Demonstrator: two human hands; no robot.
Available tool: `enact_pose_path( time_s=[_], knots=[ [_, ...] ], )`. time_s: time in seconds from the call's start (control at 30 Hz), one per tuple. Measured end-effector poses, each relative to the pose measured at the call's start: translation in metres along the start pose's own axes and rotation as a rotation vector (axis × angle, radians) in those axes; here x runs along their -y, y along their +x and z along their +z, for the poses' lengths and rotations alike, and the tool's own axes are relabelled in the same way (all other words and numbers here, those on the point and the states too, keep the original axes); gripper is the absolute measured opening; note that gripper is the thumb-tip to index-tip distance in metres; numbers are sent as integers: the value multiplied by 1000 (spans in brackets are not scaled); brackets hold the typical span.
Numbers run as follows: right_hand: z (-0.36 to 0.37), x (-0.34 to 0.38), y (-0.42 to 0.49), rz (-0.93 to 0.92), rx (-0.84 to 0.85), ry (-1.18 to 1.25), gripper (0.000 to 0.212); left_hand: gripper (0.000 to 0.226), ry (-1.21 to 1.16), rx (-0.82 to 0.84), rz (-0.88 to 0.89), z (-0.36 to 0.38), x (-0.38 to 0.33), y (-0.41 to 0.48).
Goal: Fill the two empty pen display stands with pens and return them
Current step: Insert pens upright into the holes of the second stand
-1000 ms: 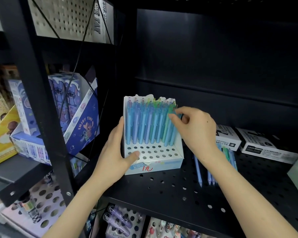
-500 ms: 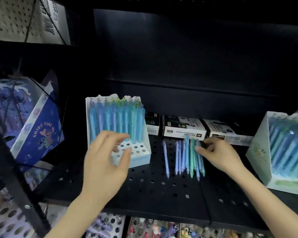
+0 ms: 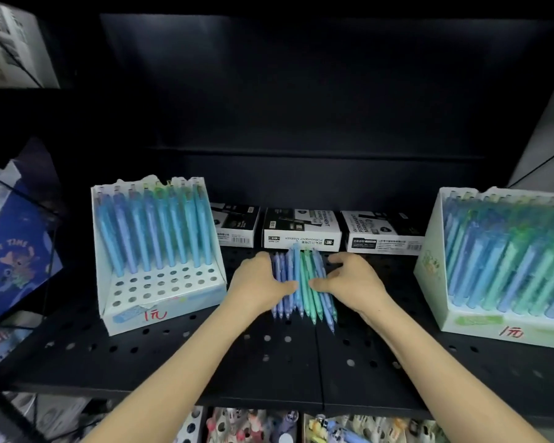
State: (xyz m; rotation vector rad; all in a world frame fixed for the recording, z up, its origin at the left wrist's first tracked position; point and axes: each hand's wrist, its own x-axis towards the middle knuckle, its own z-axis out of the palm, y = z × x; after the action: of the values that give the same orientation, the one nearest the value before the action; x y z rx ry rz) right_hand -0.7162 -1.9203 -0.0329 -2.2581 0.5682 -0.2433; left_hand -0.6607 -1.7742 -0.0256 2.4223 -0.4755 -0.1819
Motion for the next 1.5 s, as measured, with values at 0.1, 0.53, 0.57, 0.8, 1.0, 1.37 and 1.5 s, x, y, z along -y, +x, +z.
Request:
enact_pose_path(
  time_s=[0.1,0.53,0.57,0.8,1.0,1.37,1.5],
  knots=[
    [-2,-1,2,23,27,37,73,57,-217,60,-131,-2,-6,5],
    [-9,-2,4,101,84,256,18,23,-221,176,-272,-8,-12,23],
    [-9,-3,4,98,81,270,25,17,-215,167,-271,-9,-12,23],
    [-12,-3,2,78,118,480,37,44,-339,91,-146,-2,-10,15],
    [-20,9,-12,-38,260,669,20,7,-864,-49,-52,-10,-17,0],
    [-14,54,-50,-297,422,598,30,22,-1037,-16,144,-41,-8,-44],
    [-1,72,-59,-353,400,545,34,19,-1081,-35,126,-60,7,-53]
  ],
)
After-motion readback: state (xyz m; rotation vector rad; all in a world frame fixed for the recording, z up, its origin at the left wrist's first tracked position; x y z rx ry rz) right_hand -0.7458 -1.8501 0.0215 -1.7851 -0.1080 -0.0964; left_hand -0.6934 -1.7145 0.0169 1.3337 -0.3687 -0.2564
